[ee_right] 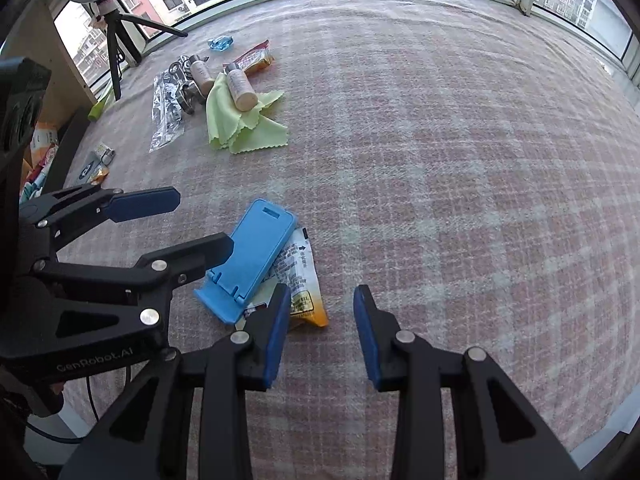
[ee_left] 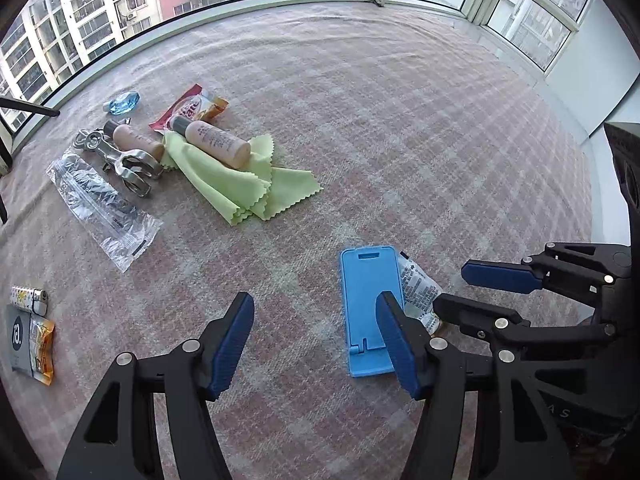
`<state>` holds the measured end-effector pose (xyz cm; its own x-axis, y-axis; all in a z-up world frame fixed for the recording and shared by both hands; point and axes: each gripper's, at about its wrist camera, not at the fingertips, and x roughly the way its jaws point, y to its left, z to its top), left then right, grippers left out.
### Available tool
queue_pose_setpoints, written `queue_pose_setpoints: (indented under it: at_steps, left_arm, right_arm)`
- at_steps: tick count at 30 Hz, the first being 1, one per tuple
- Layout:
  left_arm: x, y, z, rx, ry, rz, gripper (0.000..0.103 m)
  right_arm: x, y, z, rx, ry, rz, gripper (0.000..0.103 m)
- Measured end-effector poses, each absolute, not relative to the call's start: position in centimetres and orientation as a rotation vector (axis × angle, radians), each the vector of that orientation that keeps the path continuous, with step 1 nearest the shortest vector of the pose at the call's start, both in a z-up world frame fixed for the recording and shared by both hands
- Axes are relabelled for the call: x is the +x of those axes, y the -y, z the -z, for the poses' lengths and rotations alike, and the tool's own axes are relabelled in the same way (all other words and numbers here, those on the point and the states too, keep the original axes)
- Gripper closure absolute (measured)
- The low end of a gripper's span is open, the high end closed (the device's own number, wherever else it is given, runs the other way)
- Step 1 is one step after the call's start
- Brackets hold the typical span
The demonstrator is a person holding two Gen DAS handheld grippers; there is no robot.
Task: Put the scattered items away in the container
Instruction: 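Move both tools back to the blue phone stand and the snack packet, then grasp the blue phone stand with the left tool while the right tool grasps the white snack packet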
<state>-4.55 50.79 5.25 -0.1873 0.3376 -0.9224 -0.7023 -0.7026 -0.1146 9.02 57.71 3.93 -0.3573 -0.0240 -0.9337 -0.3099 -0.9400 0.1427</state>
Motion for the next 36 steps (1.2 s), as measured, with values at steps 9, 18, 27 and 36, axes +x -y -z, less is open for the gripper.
queue_pose_setpoints:
  at_steps: [9, 18, 27, 36]
  left_arm:
    - [-4.0, -53.7, -4.5, -1.381, -0.56, -1.898, 0.042]
    - [-4.8, -54.2, -4.8, -1.413, -0.496, -1.865, 0.041]
    - [-5.2, -55.5, -4.1, -1.436, -0.494, -1.854, 0.041]
    - [-3.3, -57.7, -3.9, -1.38, -0.617, -1.85, 0.043]
  right_arm:
    - [12.2, -58.7, -5.3, -1.605, -0.489, -2.4, 0.07]
    - [9.9, -59.7, -5.0, -1.607, -0.525, -2.397, 0.07]
    - [9.3, -60.2, -4.1, -1.632, -0.568, -2.393, 0.07]
    - [10.8, -61.4, -4.7, -1.613, -0.589, -2.369, 0.07]
